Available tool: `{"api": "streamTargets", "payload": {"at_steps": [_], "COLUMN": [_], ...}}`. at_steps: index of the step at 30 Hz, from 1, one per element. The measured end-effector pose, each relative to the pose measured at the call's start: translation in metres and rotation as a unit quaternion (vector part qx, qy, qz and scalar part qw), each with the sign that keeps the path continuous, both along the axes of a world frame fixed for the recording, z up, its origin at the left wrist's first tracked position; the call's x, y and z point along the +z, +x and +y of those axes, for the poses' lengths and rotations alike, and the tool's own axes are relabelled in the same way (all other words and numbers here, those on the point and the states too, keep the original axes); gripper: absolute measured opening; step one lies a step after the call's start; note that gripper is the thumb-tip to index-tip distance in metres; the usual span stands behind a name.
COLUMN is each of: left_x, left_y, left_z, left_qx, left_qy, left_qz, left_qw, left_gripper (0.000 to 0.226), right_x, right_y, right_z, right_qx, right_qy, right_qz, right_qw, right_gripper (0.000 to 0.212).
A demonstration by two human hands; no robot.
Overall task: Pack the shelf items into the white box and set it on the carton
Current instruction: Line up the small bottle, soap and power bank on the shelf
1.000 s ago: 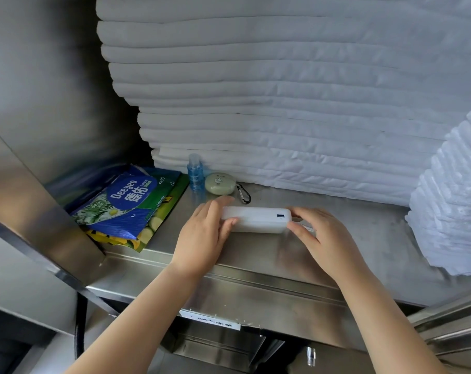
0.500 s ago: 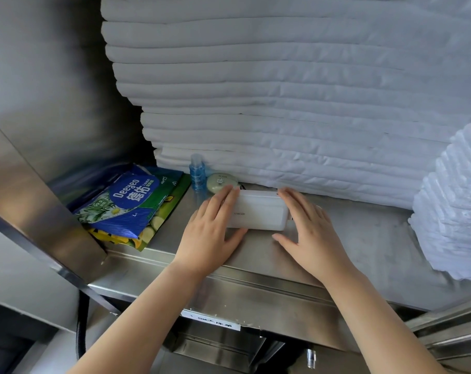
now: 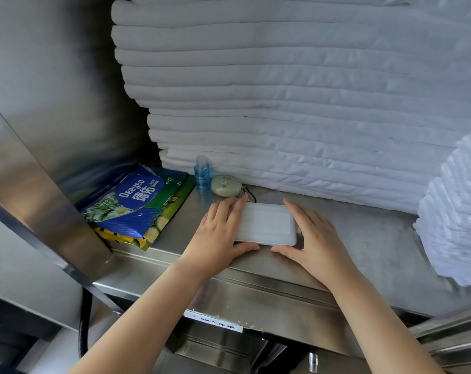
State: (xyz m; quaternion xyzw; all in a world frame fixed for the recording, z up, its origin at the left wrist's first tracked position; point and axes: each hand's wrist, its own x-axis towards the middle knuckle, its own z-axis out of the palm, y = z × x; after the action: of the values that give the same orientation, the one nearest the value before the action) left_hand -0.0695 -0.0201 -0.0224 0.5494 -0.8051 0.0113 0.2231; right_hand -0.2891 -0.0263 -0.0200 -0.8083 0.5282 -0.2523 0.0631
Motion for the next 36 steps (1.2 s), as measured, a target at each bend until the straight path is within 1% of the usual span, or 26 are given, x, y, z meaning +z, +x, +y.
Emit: {"api": "streamTargets", "payload": {"at_steps": [4,7,9,12,14,16,19,23,26,28,30,33,36], "left_x": [-0.004,-0.004,-0.004,-0.002,0.000,0.003,0.004,0.003,0.001,0.000,0.001,0.003,0.003], "left_y": [0.002,0.003,0.002,0.001,-0.002,-0.008,-0.022,-0.040,-0.047,-0.047,-0.043,-0.039,-0.038], "left_z": [-0.002,-0.002,-0.002,-0.003,-0.004,-0.005,-0.009,-0.018,-0.027,-0.030,-0.032,-0.036,-0.042], "left_qx": [0.002,-0.003,-0.023,-0.060,-0.070,-0.075,-0.089,-0.090,-0.126,-0.141,-0.128,-0.101,-0.086], "left_qy": [0.030,0.030,0.013,0.002,0.004,-0.013,-0.064,-0.112,-0.138,-0.130,-0.112,-0.062,-0.023], "left_qz": [0.010,0.019,0.020,0.042,0.049,0.044,0.024,-0.011,-0.023,-0.020,-0.005,0.034,0.040], "left_qw": [1.000,0.999,0.999,0.997,0.996,0.996,0.994,0.990,0.982,0.981,0.985,0.992,0.995], "left_gripper": [0.087,0.083,0.076,0.061,0.053,0.045,0.039,0.039,0.037,0.039,0.038,0.036,0.037], "right_x": [0.000,-0.001,-0.001,-0.001,-0.001,-0.002,-0.003,-0.004,-0.004,-0.003,-0.001,0.002,0.003], "right_y": [-0.002,0.001,0.004,0.007,0.005,0.001,-0.004,-0.004,-0.005,-0.004,-0.001,0.003,0.006], "right_z": [0.001,0.003,0.006,0.009,0.009,0.009,0.008,0.005,-0.002,-0.008,-0.015,-0.023,-0.028], "right_qx": [0.002,-0.002,0.022,0.075,0.065,0.039,0.000,-0.067,-0.097,-0.098,-0.088,-0.067,-0.061], "right_qy": [0.013,-0.013,-0.054,-0.086,-0.095,-0.098,-0.086,-0.082,-0.090,-0.082,-0.062,-0.043,-0.038], "right_qz": [0.024,0.015,-0.010,-0.010,-0.009,-0.016,-0.027,-0.034,-0.034,-0.046,-0.058,-0.062,-0.064], "right_qw": [1.000,1.000,0.998,0.993,0.993,0.994,0.996,0.994,0.991,0.991,0.992,0.995,0.995], "right_gripper": [0.083,0.076,0.069,0.050,0.041,0.036,0.035,0.036,0.037,0.039,0.040,0.037,0.036]}}
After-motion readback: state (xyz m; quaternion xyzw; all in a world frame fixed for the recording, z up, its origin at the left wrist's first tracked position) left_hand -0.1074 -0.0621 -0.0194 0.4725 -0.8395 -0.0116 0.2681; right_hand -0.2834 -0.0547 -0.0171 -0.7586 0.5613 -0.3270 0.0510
